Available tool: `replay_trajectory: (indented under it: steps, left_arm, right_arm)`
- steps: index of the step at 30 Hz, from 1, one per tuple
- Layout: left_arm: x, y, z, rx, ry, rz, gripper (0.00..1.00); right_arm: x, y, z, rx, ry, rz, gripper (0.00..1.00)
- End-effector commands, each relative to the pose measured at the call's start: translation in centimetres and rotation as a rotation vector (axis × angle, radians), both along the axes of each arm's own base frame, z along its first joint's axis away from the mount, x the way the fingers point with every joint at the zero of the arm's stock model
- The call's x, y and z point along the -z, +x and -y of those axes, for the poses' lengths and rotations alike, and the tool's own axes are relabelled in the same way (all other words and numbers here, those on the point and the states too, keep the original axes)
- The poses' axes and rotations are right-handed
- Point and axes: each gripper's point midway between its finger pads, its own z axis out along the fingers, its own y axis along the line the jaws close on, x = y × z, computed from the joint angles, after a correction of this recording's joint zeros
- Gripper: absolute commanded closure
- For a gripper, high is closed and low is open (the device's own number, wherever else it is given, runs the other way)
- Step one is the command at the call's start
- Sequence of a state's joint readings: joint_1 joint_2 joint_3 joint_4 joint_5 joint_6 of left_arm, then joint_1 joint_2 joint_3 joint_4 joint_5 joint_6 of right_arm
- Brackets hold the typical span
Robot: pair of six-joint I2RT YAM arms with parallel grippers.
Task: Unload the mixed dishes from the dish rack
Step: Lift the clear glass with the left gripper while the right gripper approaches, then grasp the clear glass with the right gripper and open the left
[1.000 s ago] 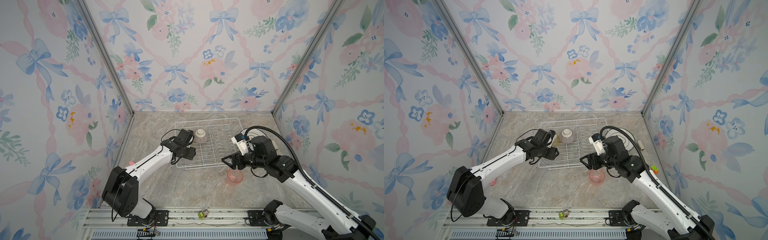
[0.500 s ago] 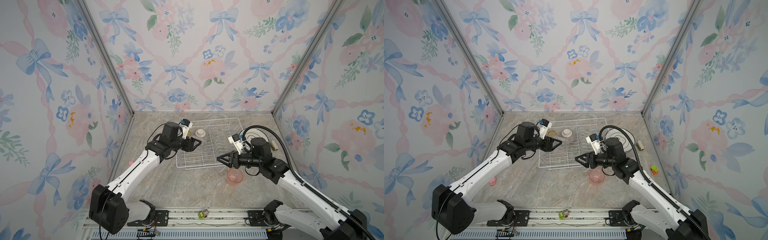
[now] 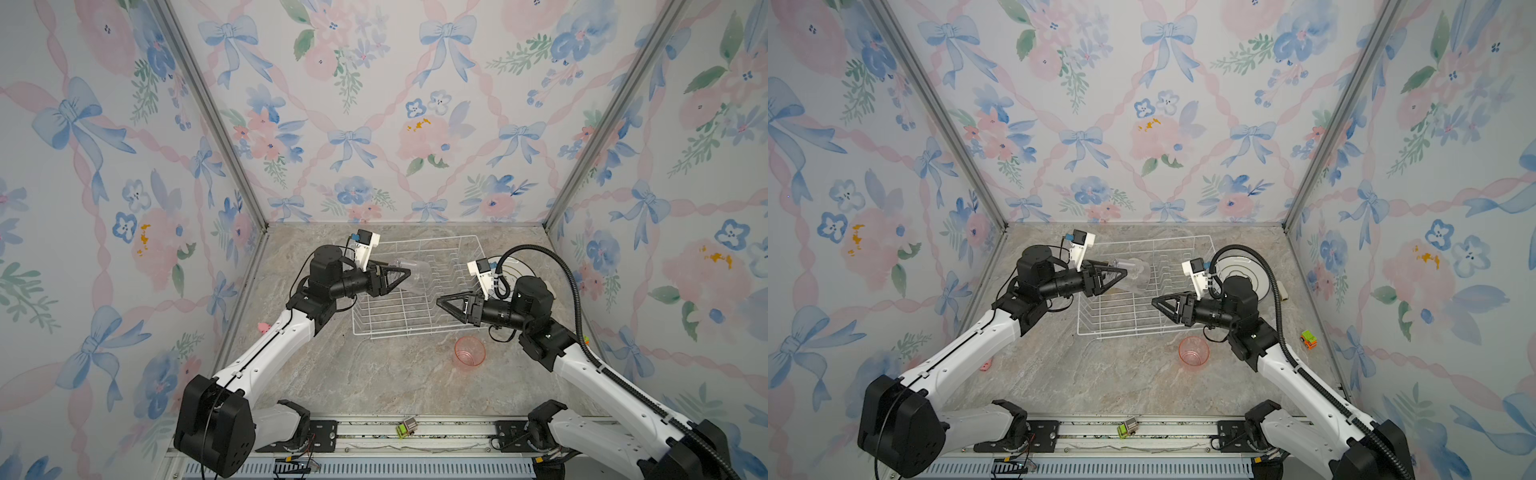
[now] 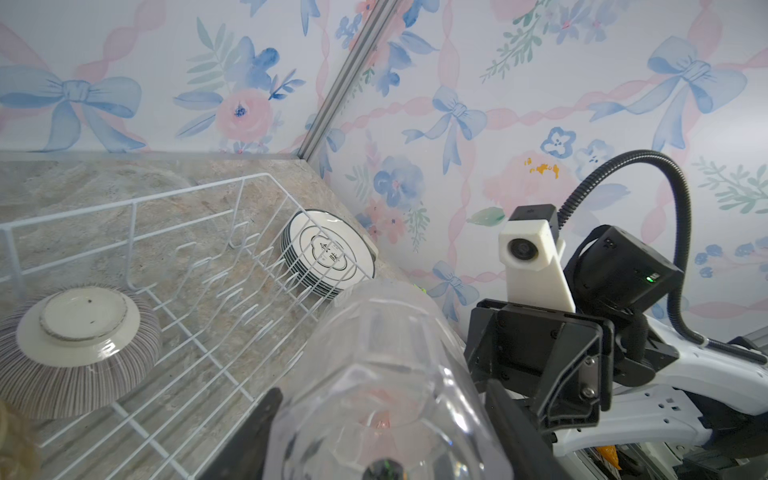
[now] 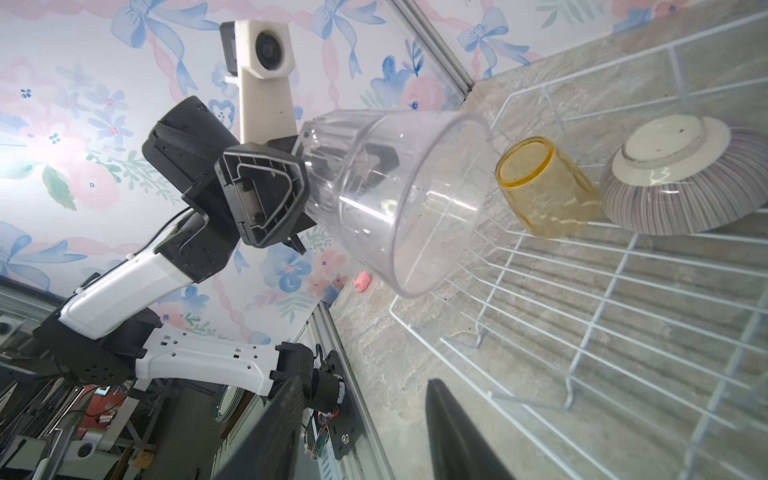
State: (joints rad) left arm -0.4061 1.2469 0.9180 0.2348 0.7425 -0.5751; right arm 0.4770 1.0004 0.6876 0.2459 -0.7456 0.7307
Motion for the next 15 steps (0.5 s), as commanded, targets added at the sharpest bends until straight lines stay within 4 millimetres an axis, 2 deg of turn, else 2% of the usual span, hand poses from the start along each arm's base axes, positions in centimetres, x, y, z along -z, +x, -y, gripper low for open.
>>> replay_trajectory:
  steps: [1, 5, 9, 15]
  left_arm:
    - [-1.2, -0.7, 0.8, 0.06, -0.058, 0.032, 0.66]
    - [-1.1, -0.8, 1.4, 0.079, -0.062, 0.029, 0.66]
    - [-1.1, -0.8, 1.9, 0.094, -0.07, 0.03, 0.66]
    - [-0.6, -0.6, 2.9, 0.119, -0.078, 0.017, 0.66]
  right_arm:
    - [-1.6, 0.6, -0.2, -0.012, 0.067, 0.045, 0.5]
    - [-3.0, 1.2, -0.6, -0.019, 0.105, 0.073, 0.5]
    - [-3.0, 2.0, -1.0, -0.016, 0.086, 0.066, 0.51]
    - [-4.4, 2.3, -1.4, -0.027, 0.124, 0.1, 0.53]
